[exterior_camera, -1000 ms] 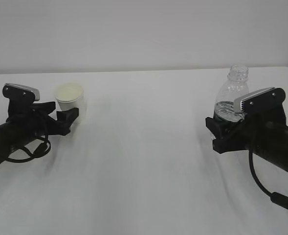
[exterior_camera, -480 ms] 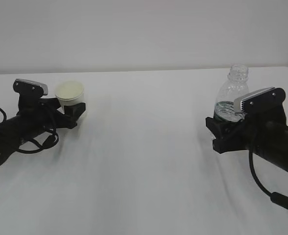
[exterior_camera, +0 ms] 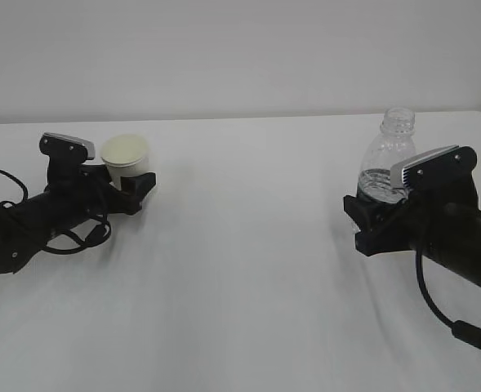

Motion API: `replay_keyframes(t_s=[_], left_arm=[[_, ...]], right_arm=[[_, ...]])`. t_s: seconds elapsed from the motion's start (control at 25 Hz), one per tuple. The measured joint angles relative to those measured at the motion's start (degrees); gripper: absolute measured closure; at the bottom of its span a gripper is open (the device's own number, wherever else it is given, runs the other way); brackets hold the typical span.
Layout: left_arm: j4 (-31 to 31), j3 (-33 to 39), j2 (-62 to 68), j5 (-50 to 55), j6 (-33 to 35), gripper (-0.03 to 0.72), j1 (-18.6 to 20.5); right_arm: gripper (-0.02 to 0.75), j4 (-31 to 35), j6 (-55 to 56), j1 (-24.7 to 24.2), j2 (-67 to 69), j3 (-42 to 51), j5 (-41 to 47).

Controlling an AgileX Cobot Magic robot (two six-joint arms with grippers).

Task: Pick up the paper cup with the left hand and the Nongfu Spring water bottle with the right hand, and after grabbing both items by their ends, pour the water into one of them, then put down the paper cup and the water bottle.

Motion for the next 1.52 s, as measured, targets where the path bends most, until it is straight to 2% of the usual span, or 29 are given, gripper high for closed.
replay_keyframes(t_s=[0.12, 0.36, 0.48, 0.84, 1.08, 1.28, 1.52], left_arm=[[0.26, -0.32, 0.0, -0.1, -0.05, 0.104, -0.22], [1.24, -0.35, 0.0, -0.1, -0.05, 0.176, -0.36], [3.19, -0.35, 0.0, -0.21, -0.52, 0.186, -0.36], [15.22, 1.41, -1.49, -1.86, -4.22, 0.188, -0.36], [19.83, 5.63, -6.45, -2.41, -4.44, 0.19, -0.36], [24.22, 8.47, -9.69, -2.82, -5.26, 0.19, -0.5], [32.43, 9.21, -11.39, -3.8, -9.04, 0.19, -1.59]], right_arm=[[0.28, 0.0, 0.0, 0.0, 0.0, 0.0, 0.0], [0.281, 0.0, 0.0, 0.0, 0.0, 0.0, 0.0], [0.281, 0.0, 0.0, 0.0, 0.0, 0.0, 0.0], [0.281, 0.0, 0.0, 0.0, 0.0, 0.0, 0.0], [0.281, -0.1, 0.0, 0.0, 0.0, 0.0, 0.0], [0.281, -2.54, 0.0, 0.0, 0.0, 0.0, 0.0], [0.281, -4.04, 0.0, 0.0, 0.0, 0.0, 0.22]])
